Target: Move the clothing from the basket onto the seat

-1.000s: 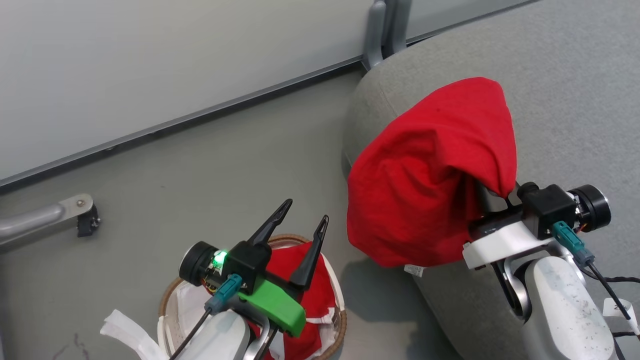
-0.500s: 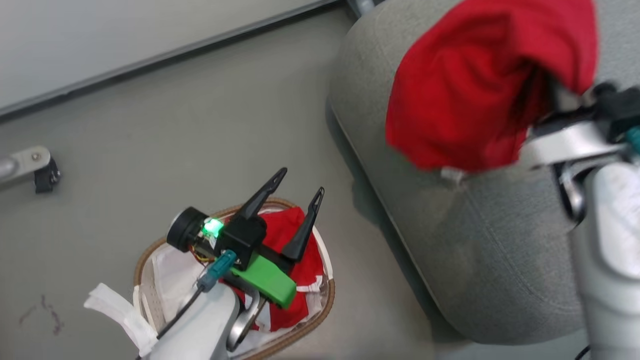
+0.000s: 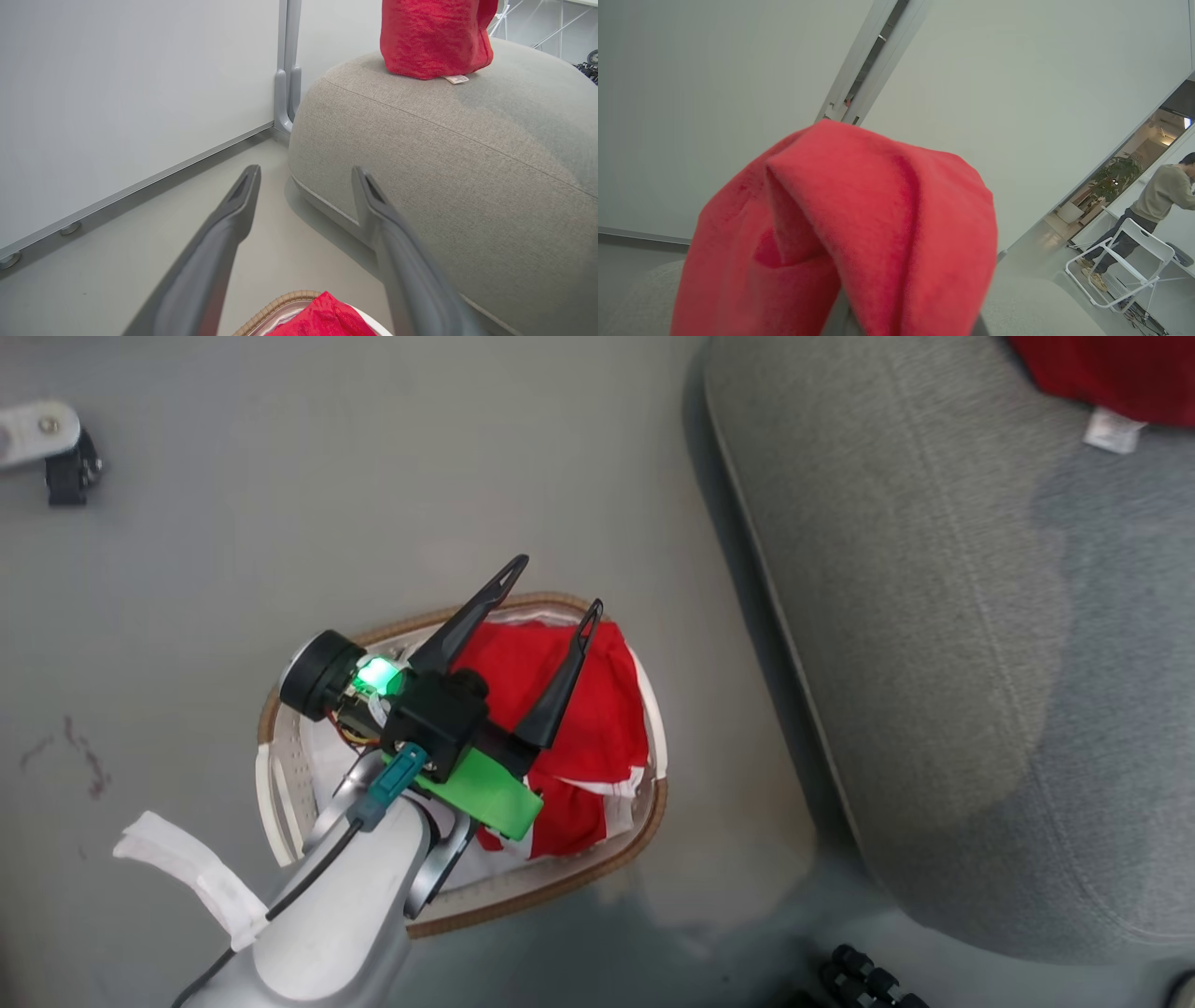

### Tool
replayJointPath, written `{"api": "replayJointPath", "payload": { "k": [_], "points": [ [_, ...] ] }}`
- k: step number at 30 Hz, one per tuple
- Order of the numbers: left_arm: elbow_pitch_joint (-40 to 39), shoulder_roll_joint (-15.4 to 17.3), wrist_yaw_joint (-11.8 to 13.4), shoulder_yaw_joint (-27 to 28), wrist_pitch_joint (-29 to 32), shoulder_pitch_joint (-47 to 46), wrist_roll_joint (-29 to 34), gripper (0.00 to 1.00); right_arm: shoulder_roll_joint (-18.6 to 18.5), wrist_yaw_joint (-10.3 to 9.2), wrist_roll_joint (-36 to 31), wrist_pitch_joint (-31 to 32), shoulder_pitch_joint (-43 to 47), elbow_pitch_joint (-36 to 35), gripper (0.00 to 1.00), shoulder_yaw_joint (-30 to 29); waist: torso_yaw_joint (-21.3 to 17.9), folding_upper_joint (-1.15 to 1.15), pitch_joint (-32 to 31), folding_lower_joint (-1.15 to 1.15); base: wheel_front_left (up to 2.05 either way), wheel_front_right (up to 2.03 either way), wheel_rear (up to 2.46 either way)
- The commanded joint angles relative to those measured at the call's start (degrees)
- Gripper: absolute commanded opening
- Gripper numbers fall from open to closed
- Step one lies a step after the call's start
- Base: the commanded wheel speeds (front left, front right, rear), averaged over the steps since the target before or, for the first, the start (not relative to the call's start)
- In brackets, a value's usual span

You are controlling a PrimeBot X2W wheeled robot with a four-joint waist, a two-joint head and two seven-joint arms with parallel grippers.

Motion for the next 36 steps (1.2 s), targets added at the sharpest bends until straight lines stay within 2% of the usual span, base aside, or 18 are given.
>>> {"api": "replayJointPath", "payload": {
  "k": [1, 5, 9, 10, 13, 15, 16, 17, 18, 27, 36],
  "points": [
    [-0.25, 0.11, -0.17, 0.22, -0.06, -1.62, 0.77, 1.0, -0.79, -0.08, -1.01, -0.12, -0.5, 1.29, 0.0, -1.06, 4.25, 0.0, 6.64, -0.01, 0.0, 0.0, 0.0],
    [-0.83, -0.51, -0.18, 0.72, -0.05, -2.94, 1.16, 1.0, -0.75, -0.08, -2.53, -0.12, 1.08, 4.51, 0.0, -4.14, 4.95, 0.0, 9.06, -0.01, 0.0, 0.0, 0.0],
    [-1.27, -0.86, -0.18, 1.39, -0.05, -3.45, 1.72, 1.0, 0.83, -0.08, -2.78, -0.12, 2.54, 6.59, 0.0, -7.97, 4.83, 0.0, 10.59, -0.01, 0.0, 0.0, 0.0],
    [-1.1, -0.74, -0.18, 1.54, -0.06, -3.38, 1.93, 1.0, 1.56, -0.08, -3.08, -0.12, 3.17, 6.84, 0.06, -8.8, 4.69, 0.0, 10.78, -0.01, 0.0, 0.0, 0.0],
    [-0.93, -0.55, -0.18, 1.95, -0.06, -3.03, 2.02, 1.0, 3.34, -0.08, -3.61, -0.12, 4.6, 6.5, 0.08, -10.29, 4.16, 0.0, 10.95, -0.01, 0.0, 0.0, 0.0],
    [-0.84, -0.36, -0.18, 2.31, -0.06, -2.64, 2.14, 1.0, 4.36, -0.08, -3.22, -0.12, 5.12, 5.8, 0.15, -11.53, 3.66, 0.0, 10.92, -0.01, 0.0, 0.0, 0.0],
    [-0.77, -0.28, -0.18, 2.37, -0.06, -2.43, 2.12, 1.0, 4.96, -0.08, -3.19, -0.12, 5.54, 5.51, 0.31, -12.03, 3.42, 0.0, 10.8, -0.01, 0.0, 0.0, 0.0],
    [-0.64, -0.2, -0.18, 2.49, -0.06, -2.3, 2.12, 1.0, 5.52, -0.08, -3.24, -0.12, 5.96, 5.11, 0.55, -12.1, 3.2, 0.0, 10.64, -0.01, 0.0, 0.0, 0.0],
    [-0.43, -0.1, -0.18, 2.59, -0.05, -2.22, 2.07, 1.0, 6.19, -0.08, -3.37, -0.12, 6.66, 4.54, 1.0, -12.05, 2.9, 0.0, 10.35, -0.01, 0.0, 0.0, 0.0],
    [-0.06, -0.18, -0.18, 4.33, -0.05, -1.13, 1.05, 1.0, 9.82, -0.08, -2.29, -0.12, 13.77, -1.35, 1.0, -11.65, 1.71, 0.0, 5.89, -0.01, 0.0, 0.0, 0.0],
    [0.39, -2.48, -0.18, 7.1, -0.06, 2.55, -1.04, 1.0, 11.18, -0.08, -2.35, -0.12, 21.68, -5.68, 1.0, -11.36, 3.66, 0.0, -3.05, -0.01, 0.0, 0.0, 0.0]
  ]
}}
